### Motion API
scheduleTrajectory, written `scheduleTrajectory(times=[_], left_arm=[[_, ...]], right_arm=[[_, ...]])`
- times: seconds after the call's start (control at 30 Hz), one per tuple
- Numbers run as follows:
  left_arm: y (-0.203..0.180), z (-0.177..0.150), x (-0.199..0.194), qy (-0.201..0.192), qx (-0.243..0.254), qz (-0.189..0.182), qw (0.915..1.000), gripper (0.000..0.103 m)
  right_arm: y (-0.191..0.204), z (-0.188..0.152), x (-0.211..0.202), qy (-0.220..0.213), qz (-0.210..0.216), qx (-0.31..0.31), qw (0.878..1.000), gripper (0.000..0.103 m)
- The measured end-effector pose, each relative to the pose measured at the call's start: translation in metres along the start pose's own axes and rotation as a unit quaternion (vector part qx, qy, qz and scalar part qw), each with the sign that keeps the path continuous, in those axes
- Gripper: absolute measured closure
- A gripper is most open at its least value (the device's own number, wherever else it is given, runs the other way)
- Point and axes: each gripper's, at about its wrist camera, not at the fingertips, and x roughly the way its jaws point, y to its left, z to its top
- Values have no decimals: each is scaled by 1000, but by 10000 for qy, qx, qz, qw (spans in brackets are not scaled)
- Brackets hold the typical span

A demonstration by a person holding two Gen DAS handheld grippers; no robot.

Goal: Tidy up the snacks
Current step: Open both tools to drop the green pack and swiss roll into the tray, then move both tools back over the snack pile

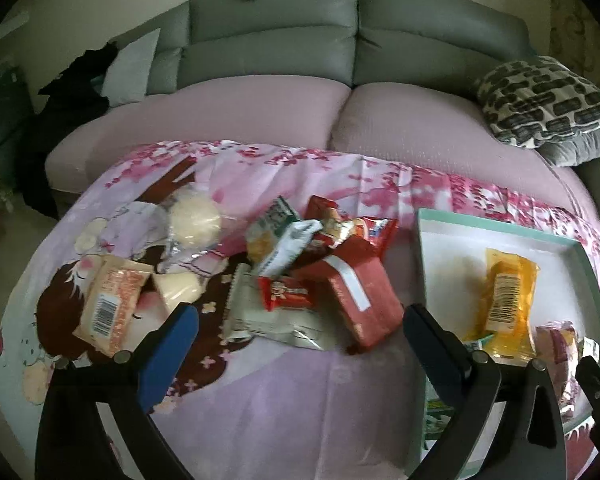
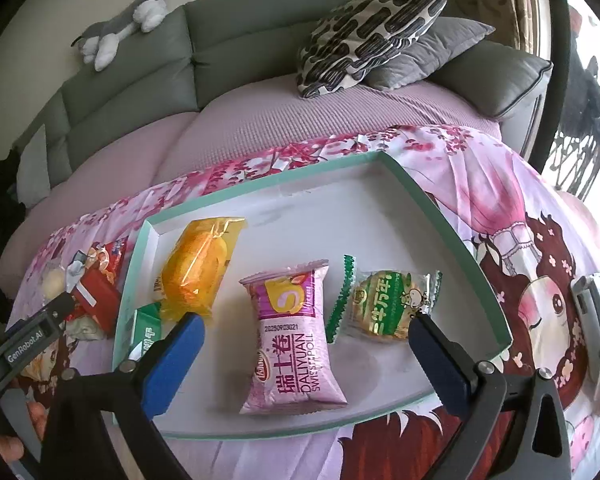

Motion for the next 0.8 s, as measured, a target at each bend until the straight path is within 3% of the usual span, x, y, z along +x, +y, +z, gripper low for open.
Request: scheduleTrajectory(times=[0.4,0.67,0.8], left_arm=[[12,2,-12,-366,9,148,9992,1],[33,5,-15,-635,-114,152,9978,1],[48,7,-13,-576,-217,124,9980,1]], right_arm=[[3,3,-15,-511,282,141,9982,0],[19,3,-6,-425,540,246,9973,0],[32,1,-3,-395,632,187,9970,0]])
